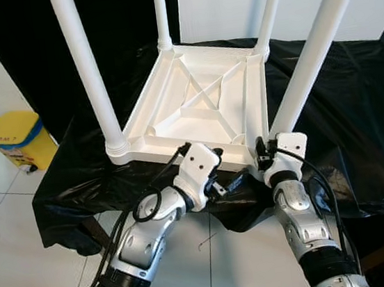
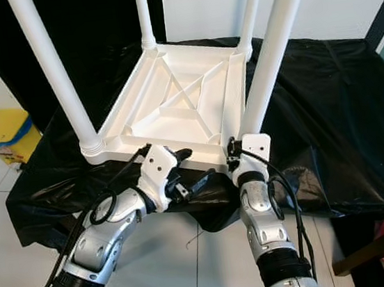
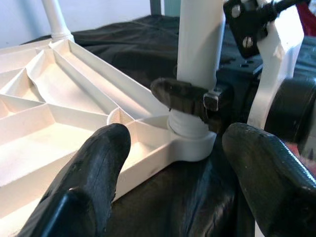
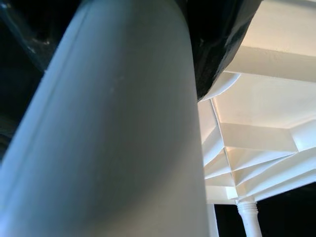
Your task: Building children table
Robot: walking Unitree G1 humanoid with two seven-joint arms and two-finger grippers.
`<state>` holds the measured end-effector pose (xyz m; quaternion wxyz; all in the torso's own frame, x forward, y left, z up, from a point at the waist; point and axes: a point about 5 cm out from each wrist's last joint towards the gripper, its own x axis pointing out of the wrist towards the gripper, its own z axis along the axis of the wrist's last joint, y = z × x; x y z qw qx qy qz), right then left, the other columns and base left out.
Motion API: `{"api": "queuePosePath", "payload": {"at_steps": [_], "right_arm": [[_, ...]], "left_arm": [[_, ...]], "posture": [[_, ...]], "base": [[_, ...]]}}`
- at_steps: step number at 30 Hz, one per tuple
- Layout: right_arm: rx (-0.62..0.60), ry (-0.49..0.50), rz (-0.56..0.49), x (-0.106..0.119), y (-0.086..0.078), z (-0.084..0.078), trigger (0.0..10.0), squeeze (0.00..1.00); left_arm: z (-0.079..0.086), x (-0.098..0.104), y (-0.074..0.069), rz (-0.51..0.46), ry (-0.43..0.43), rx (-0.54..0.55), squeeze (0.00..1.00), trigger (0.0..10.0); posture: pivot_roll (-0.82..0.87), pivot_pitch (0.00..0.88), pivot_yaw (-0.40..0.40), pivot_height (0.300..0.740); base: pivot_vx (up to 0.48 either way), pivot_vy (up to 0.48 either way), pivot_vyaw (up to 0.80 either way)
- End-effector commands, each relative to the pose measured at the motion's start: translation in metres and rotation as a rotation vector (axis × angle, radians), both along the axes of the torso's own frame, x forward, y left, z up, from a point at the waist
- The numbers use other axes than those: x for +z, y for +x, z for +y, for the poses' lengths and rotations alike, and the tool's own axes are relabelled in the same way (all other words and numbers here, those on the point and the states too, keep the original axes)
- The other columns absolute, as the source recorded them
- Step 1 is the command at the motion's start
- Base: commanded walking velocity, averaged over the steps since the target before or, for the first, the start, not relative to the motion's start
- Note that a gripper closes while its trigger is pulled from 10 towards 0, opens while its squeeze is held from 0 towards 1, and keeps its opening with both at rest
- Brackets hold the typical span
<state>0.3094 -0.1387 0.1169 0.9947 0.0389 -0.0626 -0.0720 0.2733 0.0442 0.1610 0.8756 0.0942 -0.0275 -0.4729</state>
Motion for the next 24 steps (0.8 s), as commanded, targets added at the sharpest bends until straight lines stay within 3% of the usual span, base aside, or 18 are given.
{"api": "queuePosePath", "payload": {"at_steps": [1, 6, 7, 15, 16, 18, 19, 24], "right_arm": [[-0.002, 0.014, 0.076, -0.018, -0.007, -0.001, 10.0, 0.00], [0.009, 0.014, 0.061, -0.017, -0.011, -0.003, 10.0, 0.00], [0.019, 0.010, 0.051, -0.016, -0.012, -0.004, 10.0, 1.00], [0.150, -0.029, 0.001, -0.008, -0.017, -0.013, 10.0, 1.00], [0.225, -0.046, -0.003, -0.005, -0.018, -0.021, 10.0, 0.73], [0.269, -0.053, -0.003, -0.004, -0.019, -0.026, 10.0, 0.73], [0.326, -0.078, -0.004, -0.001, -0.018, -0.032, 10.0, 0.00], [0.512, -0.151, 0.021, 0.002, -0.013, -0.039, 10.0, 0.00]], "left_arm": [[-0.004, 0.000, -0.003, 0.017, 0.018, -0.083, 0.00, 10.0], [-0.006, 0.000, -0.003, 0.017, 0.023, -0.096, 0.00, 10.0], [-0.006, 0.000, -0.003, 0.018, 0.023, -0.100, 0.00, 10.0], [-0.009, -0.001, -0.004, 0.019, 0.020, -0.104, 0.00, 10.0], [-0.008, -0.001, -0.004, 0.019, 0.021, -0.102, 0.00, 10.0], [-0.007, -0.002, -0.004, 0.019, 0.022, -0.101, 0.00, 10.0], [-0.006, -0.002, -0.004, 0.019, 0.023, -0.100, 0.00, 10.0], [-0.006, -0.002, -0.003, 0.017, 0.026, -0.101, 0.00, 10.0]], "posture": [[-0.03, 0.063, -0.013, 0.740], [-0.04, 0.059, -0.008, 0.740], [-0.04, 0.058, -0.009, 0.740], [-0.04, 0.054, -0.015, 0.740], [-0.04, 0.050, -0.017, 0.740], [-0.04, 0.050, -0.017, 0.740], [-0.04, 0.048, -0.017, 0.740], [-0.04, 0.039, -0.013, 0.740]], "base": [[0.000, 0.000, 0.00], [0.000, 0.000, 0.00], [0.000, 0.000, 0.00], [0.000, 0.000, 0.00], [0.000, 0.000, 0.00], [0.000, 0.000, 0.00], [0.000, 0.000, 0.00], [0.000, 0.000, 0.00]]}}
